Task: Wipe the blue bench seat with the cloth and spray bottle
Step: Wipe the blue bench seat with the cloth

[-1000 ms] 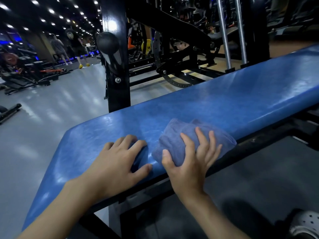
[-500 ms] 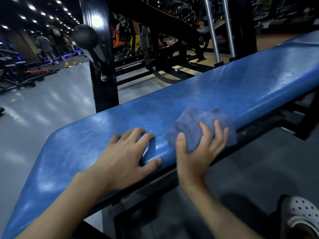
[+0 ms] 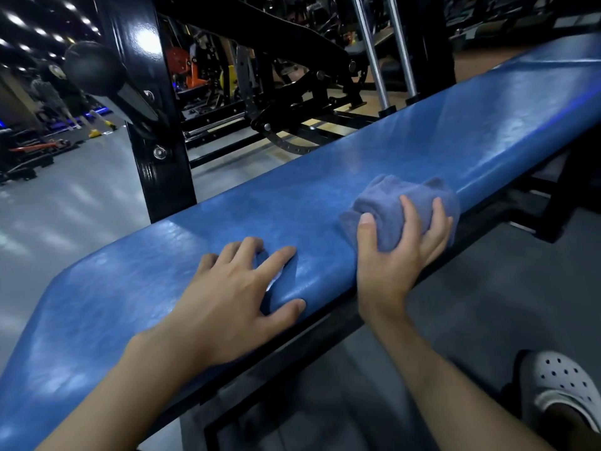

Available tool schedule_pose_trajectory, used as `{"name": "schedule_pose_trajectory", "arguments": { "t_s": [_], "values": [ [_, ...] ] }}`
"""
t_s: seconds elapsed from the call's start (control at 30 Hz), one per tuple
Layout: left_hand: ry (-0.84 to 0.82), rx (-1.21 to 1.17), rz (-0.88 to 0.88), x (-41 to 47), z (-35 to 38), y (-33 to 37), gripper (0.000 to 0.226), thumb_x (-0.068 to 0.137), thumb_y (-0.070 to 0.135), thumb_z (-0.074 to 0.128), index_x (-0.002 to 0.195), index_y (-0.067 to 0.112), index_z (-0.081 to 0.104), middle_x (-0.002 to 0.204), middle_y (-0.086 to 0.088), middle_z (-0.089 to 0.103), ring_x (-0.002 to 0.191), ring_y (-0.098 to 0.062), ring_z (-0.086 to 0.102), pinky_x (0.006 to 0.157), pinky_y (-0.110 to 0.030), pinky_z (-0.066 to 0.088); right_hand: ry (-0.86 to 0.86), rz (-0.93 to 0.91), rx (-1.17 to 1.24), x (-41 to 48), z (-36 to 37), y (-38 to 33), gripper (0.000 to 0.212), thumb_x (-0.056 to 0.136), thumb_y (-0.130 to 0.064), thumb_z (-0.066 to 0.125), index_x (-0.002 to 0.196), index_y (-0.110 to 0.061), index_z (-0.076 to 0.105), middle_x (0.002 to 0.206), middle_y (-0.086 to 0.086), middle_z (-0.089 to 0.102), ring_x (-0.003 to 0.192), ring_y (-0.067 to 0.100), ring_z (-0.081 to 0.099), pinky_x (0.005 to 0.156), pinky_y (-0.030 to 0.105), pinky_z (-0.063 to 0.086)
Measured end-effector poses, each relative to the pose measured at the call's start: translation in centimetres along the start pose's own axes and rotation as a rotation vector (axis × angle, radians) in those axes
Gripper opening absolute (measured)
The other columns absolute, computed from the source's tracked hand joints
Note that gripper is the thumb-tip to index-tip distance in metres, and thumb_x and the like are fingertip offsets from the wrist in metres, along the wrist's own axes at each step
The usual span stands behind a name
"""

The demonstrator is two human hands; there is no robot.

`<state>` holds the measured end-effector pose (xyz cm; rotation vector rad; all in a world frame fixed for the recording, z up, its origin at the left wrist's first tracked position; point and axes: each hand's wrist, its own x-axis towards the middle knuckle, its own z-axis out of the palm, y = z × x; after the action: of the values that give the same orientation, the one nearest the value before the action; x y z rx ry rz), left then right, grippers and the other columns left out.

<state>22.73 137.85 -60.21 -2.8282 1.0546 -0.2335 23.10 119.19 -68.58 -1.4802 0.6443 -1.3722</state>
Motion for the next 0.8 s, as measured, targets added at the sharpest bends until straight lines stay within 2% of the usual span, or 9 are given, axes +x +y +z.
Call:
{"name": "schedule_pose_trajectory", "arguments": {
  "t_s": [0.07, 0.13, 0.27, 0.43, 0.5, 0.6, 0.7, 0.8],
  "values": [
    [-0.005, 0.02, 0.035, 1.0, 0.3, 0.5, 0.077, 0.08, 0.079, 0.016, 0.148, 0.044, 0.015, 0.15, 0.008, 0.028, 0.137, -0.017, 0.03, 0.108, -0.042, 0.029, -0.031, 0.007, -0.01, -2.0, -0.1, -0.4, 0.062, 0.077, -0.048, 0.06, 0.132, -0.022, 0.055, 0.158, 0.002, 0.019, 0.148, 0.024, 0.005, 0.116, 0.018, 0.002],
    [-0.005, 0.036, 0.058, 1.6, 0.6, 0.9, 0.08, 0.08, 0.079, 0.015, 0.151, 0.042, 0.012, 0.157, 0.008, 0.022, 0.142, -0.017, 0.025, 0.109, -0.043, 0.028, -0.058, -0.01, -0.034, -3.1, -0.1, -0.5, 0.064, 0.076, -0.051, 0.06, 0.134, -0.025, 0.052, 0.158, -0.001, 0.016, 0.148, 0.02, 0.002, 0.114, 0.014, -0.001],
    [0.005, 0.016, 0.058, 1.7, 0.7, 1.1, 0.082, 0.081, 0.081, 0.018, 0.153, 0.042, 0.015, 0.157, 0.01, 0.026, 0.143, -0.016, 0.026, 0.109, -0.041, 0.028, -0.044, -0.056, -0.032, -0.6, -0.1, 0.2, 0.058, 0.076, -0.045, 0.063, 0.128, -0.019, 0.059, 0.154, 0.004, 0.027, 0.147, 0.025, 0.01, 0.115, 0.016, 0.003],
    [0.008, 0.048, 0.05, 1.8, 0.5, 1.3, 0.082, 0.079, 0.081, 0.012, 0.151, 0.044, 0.009, 0.156, 0.01, 0.026, 0.143, -0.016, 0.025, 0.109, -0.039, 0.027, -0.001, -0.017, -0.051, 4.5, -0.4, 1.8, 0.054, 0.076, -0.043, 0.061, 0.122, -0.014, 0.063, 0.15, 0.01, 0.036, 0.144, 0.036, 0.018, 0.111, 0.009, -0.001],
    [0.018, 0.06, 0.037, 2.2, 0.3, 1.9, 0.081, 0.078, 0.081, 0.012, 0.15, 0.045, 0.01, 0.151, 0.006, 0.031, 0.138, -0.019, 0.032, 0.105, -0.039, 0.03, -0.004, 0.01, -0.046, 4.4, -0.3, 1.7, 0.054, 0.076, -0.043, 0.061, 0.123, -0.016, 0.062, 0.153, 0.007, 0.032, 0.145, 0.034, 0.015, 0.115, 0.016, 0.002],
    [0.031, 0.075, 0.024, 3.4, 0.6, 3.1, 0.08, 0.077, 0.08, 0.014, 0.15, 0.046, 0.01, 0.138, 0.0, 0.037, 0.125, -0.024, 0.042, 0.098, -0.042, 0.035, 0.018, 0.026, -0.052, 1.7, -0.1, 0.7, 0.056, 0.076, -0.042, 0.062, 0.126, -0.016, 0.059, 0.155, 0.01, 0.028, 0.145, 0.036, 0.016, 0.119, 0.039, 0.014],
    [0.045, 0.086, 0.021, 4.1, 1.1, 3.9, 0.076, 0.079, 0.077, 0.019, 0.148, 0.046, 0.011, 0.138, -0.002, 0.038, 0.122, -0.027, 0.044, 0.094, -0.045, 0.037, 0.012, 0.016, -0.021, -0.8, 0.0, 0.0, 0.059, 0.076, -0.044, 0.061, 0.128, -0.018, 0.055, 0.156, 0.008, 0.024, 0.145, 0.032, 0.013, 0.117, 0.033, 0.013],
    [0.054, 0.123, 0.022, 4.2, 1.3, 3.8, 0.077, 0.081, 0.078, 0.02, 0.149, 0.042, 0.016, 0.141, -0.003, 0.042, 0.122, -0.029, 0.047, 0.093, -0.046, 0.04, 0.009, -0.026, -0.021, 0.7, -0.1, 0.8, 0.053, 0.075, -0.041, 0.063, 0.122, -0.018, 0.059, 0.152, 0.007, 0.03, 0.143, 0.032, 0.019, 0.117, 0.036, 0.017]
  ]
}}
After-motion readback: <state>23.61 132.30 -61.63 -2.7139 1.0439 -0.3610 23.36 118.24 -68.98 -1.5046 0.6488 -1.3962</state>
